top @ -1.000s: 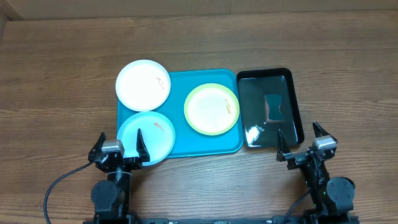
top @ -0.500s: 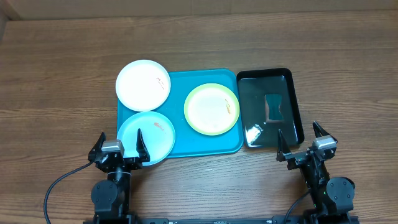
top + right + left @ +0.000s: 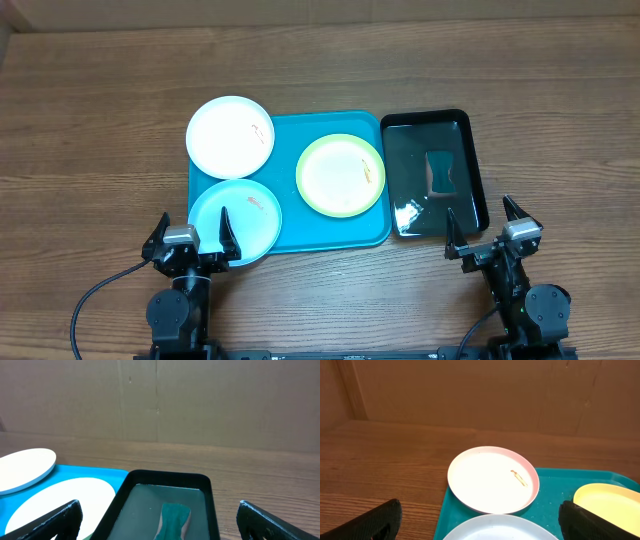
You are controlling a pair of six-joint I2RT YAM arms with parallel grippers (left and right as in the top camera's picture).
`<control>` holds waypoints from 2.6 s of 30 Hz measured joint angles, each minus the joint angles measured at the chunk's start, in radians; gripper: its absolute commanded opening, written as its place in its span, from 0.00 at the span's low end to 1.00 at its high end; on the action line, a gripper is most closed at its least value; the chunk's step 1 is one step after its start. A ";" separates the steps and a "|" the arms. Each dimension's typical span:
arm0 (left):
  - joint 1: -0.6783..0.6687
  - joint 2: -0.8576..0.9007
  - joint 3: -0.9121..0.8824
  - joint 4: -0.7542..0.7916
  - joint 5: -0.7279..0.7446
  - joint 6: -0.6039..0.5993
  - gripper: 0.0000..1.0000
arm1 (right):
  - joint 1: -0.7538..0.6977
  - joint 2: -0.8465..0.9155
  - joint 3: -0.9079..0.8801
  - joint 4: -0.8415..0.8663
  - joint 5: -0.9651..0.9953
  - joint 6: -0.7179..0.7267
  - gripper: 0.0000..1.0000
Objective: Clean dirty plates on tray and stack at the side
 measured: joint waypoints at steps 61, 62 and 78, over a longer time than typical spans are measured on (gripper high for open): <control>0.000 0.002 0.112 -0.201 0.179 -0.097 1.00 | 0.000 0.000 0.000 0.000 0.000 0.000 1.00; 0.000 0.008 0.163 -0.264 0.200 -0.107 1.00 | 0.000 0.000 0.000 0.000 0.000 0.000 1.00; 0.000 0.824 1.172 -1.013 0.530 -0.083 1.00 | 0.000 0.000 0.000 0.004 -0.034 0.019 1.00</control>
